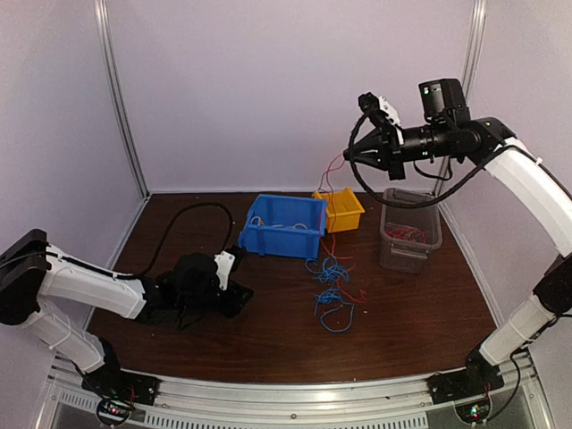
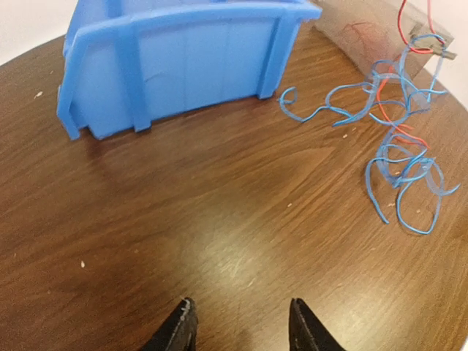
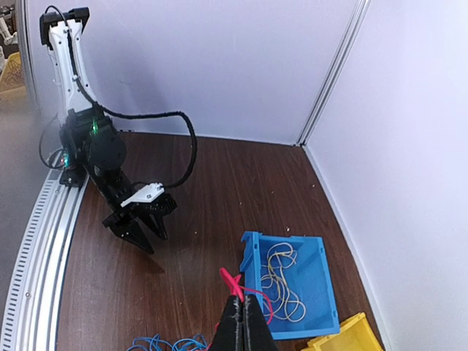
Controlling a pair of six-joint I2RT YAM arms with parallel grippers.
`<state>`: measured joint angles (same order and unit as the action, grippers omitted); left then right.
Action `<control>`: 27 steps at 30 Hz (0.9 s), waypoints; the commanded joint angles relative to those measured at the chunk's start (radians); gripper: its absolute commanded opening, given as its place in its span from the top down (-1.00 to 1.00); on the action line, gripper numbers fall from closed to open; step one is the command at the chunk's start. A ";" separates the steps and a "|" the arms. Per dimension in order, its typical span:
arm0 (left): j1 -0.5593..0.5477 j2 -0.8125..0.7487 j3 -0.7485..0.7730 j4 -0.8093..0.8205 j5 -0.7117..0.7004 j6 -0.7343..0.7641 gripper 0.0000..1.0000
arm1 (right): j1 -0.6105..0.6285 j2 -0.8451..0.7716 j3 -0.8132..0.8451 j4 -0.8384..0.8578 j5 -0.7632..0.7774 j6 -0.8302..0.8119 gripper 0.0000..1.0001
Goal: Untangle the cables
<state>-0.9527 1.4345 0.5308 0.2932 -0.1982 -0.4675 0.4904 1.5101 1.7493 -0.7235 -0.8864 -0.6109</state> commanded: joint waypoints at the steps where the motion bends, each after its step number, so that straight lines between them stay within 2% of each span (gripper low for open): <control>1: -0.018 -0.025 0.043 0.216 0.104 0.128 0.10 | 0.008 0.029 0.091 -0.016 -0.009 0.057 1.00; 6: -0.052 0.145 0.228 0.251 0.175 0.193 0.08 | 0.007 0.046 0.171 0.028 0.002 0.129 1.00; 9: -0.067 0.231 0.324 0.241 0.183 0.196 0.08 | 0.007 0.055 0.255 0.041 0.078 0.146 1.00; 14: -0.068 0.303 0.360 0.325 0.198 0.150 0.08 | -0.023 0.068 0.370 0.039 0.142 0.166 1.00; 16: -0.070 0.361 0.410 0.338 0.246 0.144 0.07 | -0.024 0.069 0.375 0.046 0.136 0.174 1.00; 21: -0.085 0.543 0.556 0.377 0.169 0.120 0.05 | -0.025 0.073 0.386 0.077 0.120 0.204 1.00; 25: -0.087 0.666 0.684 0.357 0.229 0.109 0.07 | -0.027 0.079 0.411 0.091 0.155 0.204 1.00; 27: -0.087 0.704 0.719 0.334 0.250 0.096 0.14 | -0.031 0.080 0.415 0.094 0.169 0.201 1.00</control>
<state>-1.0344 2.0823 1.1759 0.6010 0.0044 -0.3454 0.4675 1.5913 2.1258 -0.6720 -0.7612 -0.4294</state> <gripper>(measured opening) 0.457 0.007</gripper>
